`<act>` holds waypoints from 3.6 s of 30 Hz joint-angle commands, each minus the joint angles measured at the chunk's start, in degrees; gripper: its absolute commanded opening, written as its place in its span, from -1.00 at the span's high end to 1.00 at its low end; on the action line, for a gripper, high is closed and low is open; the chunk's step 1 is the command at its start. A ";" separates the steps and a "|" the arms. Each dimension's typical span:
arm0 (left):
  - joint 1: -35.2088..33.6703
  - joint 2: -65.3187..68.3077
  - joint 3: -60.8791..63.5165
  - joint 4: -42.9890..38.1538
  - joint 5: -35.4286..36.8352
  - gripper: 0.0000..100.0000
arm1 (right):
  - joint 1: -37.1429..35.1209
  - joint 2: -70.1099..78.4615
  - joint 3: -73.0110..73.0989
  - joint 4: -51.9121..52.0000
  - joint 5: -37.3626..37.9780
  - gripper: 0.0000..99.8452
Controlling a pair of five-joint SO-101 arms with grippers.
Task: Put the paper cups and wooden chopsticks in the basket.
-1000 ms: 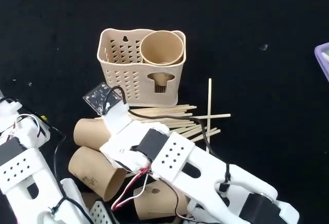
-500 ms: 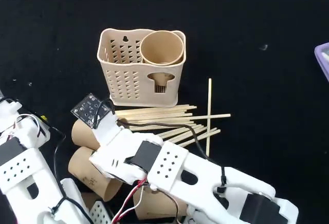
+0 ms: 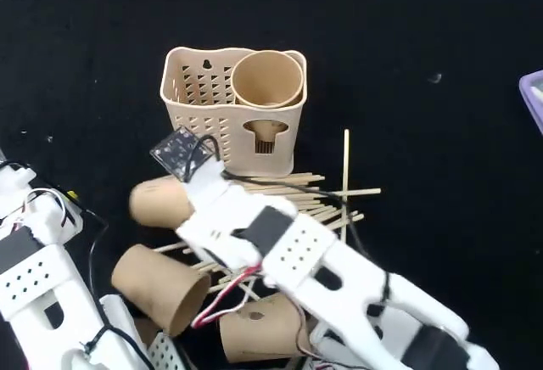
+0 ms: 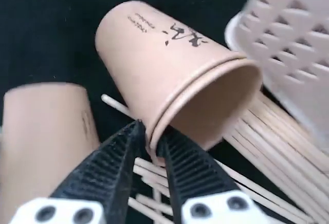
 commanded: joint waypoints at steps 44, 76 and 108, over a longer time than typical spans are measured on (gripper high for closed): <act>-0.13 -0.62 -4.00 -1.14 0.26 0.56 | 31.03 11.56 -70.64 34.46 59.25 0.98; -0.31 -0.62 -4.00 -1.14 0.18 0.56 | 30.15 29.76 -94.20 47.82 53.98 0.30; 0.04 -0.62 -3.91 -1.14 0.00 0.56 | 7.82 -33.45 1.27 28.48 36.84 0.57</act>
